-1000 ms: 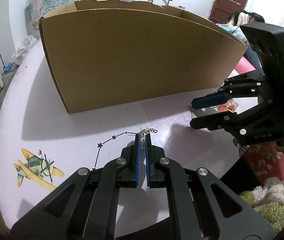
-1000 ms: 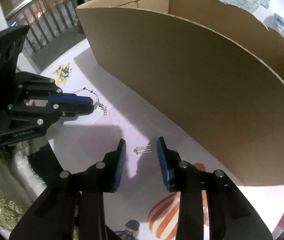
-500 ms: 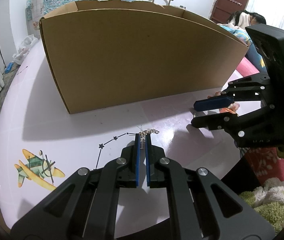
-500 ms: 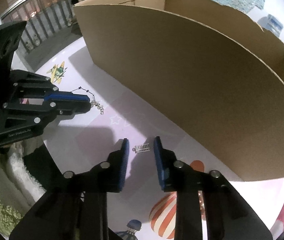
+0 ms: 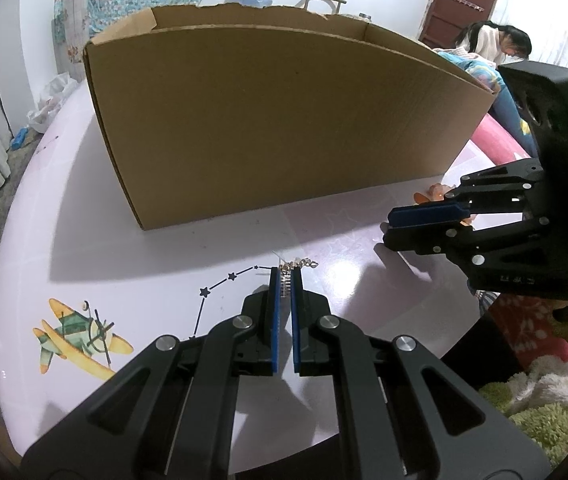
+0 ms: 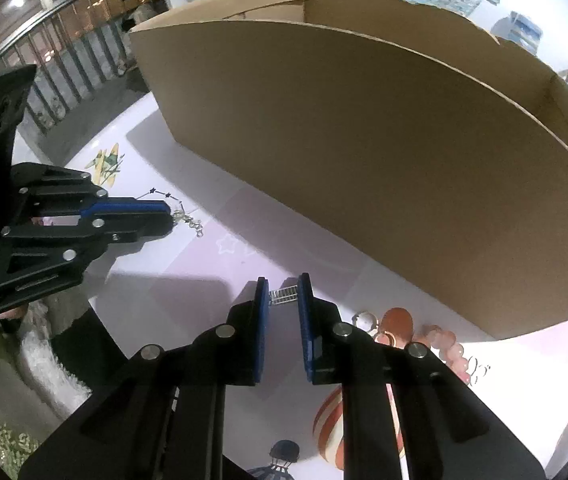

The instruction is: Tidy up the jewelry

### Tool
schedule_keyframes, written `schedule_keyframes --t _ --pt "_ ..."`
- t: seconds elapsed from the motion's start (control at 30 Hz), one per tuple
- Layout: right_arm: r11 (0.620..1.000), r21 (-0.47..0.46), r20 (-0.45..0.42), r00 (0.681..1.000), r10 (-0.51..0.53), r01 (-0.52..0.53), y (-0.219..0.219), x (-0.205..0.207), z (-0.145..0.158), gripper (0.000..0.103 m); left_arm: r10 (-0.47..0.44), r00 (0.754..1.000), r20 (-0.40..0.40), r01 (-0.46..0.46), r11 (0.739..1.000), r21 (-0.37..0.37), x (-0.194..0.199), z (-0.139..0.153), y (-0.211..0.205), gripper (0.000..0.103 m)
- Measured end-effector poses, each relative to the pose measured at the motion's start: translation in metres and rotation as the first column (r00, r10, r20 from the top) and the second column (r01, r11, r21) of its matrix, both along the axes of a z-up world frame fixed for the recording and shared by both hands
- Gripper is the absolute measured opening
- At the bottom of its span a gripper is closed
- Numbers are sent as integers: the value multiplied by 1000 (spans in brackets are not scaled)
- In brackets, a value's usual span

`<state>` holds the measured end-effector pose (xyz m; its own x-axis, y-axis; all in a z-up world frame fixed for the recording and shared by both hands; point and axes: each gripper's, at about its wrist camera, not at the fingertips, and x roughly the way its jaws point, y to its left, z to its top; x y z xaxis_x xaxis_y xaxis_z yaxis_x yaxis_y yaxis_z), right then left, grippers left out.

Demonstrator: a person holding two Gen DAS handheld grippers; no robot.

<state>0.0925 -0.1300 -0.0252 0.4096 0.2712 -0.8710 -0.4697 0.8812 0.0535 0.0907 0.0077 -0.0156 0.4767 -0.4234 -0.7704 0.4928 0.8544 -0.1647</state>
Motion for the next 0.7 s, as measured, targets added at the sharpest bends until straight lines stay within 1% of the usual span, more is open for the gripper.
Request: schedule_keyframes --t 0.23,0.4,0.5,0.57,0.63,0.7 --pt "1000 22 38 999 -21 20 -8 -8 15 15 7 999 37 -7 1000 3 -7 13 3 4" --pt "997 65 94 995 -41 35 -15 -18 41 15 1 997 71 0 1000 -14 -18 33 8 4" --pt "994 102 140 989 -46 32 -19 -24 64 15 -9 995 100 14 999 -42 -24 51 12 4" --pt "990 138 172 984 -45 21 -20 -26 83 15 -18 992 126 28 996 -79 -26 70 15 4" --pt "985 174 208 977 -41 4 -21 -27 101 15 -31 984 173 52 992 -117 -28 93 17 4" --pt "977 211 258 965 -37 -19 -23 -25 123 15 -40 971 234 75 986 -146 -26 117 19 4"
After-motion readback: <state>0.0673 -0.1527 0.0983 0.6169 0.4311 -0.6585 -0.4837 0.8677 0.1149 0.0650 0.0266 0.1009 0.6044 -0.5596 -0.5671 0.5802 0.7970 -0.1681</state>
